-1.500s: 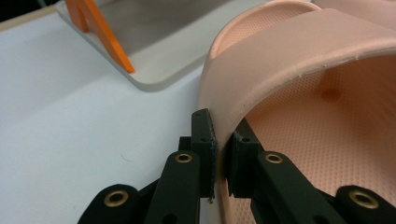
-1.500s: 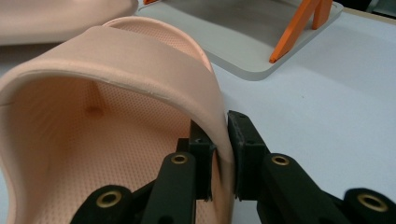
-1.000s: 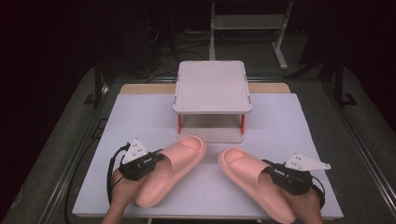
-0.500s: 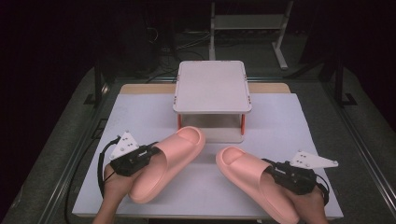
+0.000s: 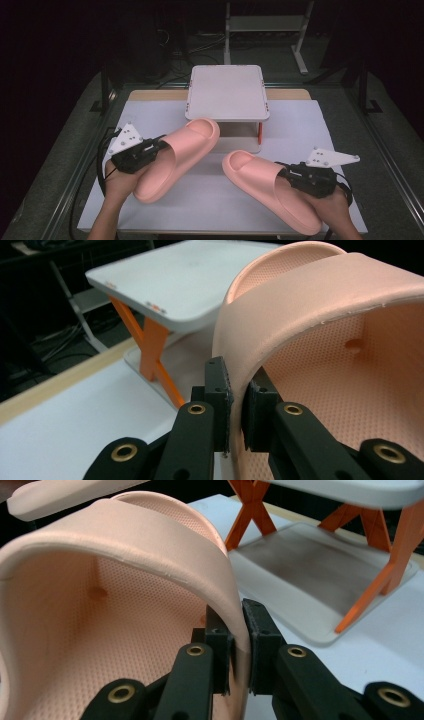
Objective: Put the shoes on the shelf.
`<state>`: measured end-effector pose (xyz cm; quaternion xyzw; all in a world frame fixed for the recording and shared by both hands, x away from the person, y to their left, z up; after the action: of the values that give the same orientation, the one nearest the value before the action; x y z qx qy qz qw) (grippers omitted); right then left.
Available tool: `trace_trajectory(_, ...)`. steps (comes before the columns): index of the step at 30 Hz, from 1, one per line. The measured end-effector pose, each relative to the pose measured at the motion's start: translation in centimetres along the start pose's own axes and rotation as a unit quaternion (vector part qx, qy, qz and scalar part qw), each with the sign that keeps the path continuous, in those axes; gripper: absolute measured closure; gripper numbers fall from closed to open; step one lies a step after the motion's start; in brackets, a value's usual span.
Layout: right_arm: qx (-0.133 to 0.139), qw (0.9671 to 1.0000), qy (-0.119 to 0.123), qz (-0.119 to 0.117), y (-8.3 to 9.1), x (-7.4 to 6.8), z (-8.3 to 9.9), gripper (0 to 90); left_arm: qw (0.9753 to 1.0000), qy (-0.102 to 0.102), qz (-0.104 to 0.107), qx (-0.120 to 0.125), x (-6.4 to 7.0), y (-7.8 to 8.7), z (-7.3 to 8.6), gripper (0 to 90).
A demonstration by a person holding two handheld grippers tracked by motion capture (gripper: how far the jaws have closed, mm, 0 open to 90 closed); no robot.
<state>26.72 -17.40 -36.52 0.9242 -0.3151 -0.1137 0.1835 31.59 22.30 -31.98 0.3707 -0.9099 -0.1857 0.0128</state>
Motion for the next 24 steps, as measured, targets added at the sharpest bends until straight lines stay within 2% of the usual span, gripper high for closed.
trace_trajectory(6, 0.007, 0.9999, 0.011, -0.007, 0.2, 0.4, -2.2, 81.9, 1.0000, -0.004, -0.008, 0.002, -1.3, -0.7, -1.9, 83.1)
trace_trajectory(12, 0.011, 0.9998, 0.008, -0.017, 0.1, 1.1, -3.7, 82.1, 0.9998, -0.009, -0.019, -0.005, -2.7, -1.5, -3.6, 83.1)
trace_trajectory(17, 0.008, 0.9997, 0.006, -0.024, -0.1, 1.9, -5.1, 82.1, 0.9994, -0.013, -0.031, -0.010, -3.9, -2.6, -5.3, 83.1)
trace_trajectory(24, 0.003, 0.9995, 0.014, -0.029, -0.2, 2.2, -6.7, 82.3, 0.9986, -0.016, -0.047, -0.019, -5.3, -4.8, -7.1, 83.1)
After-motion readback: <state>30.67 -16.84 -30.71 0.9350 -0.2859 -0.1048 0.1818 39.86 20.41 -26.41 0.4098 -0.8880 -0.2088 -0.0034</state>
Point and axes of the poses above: each handheld gripper's, and its own axes: y roughly backward along the jaws, z roughly out of its underside, x roughly to its right, the point moved 4 cm from there along -y, roughly forward along the jaws, and after that the axes turned 2 degrees about x, right-handed, at the moved point
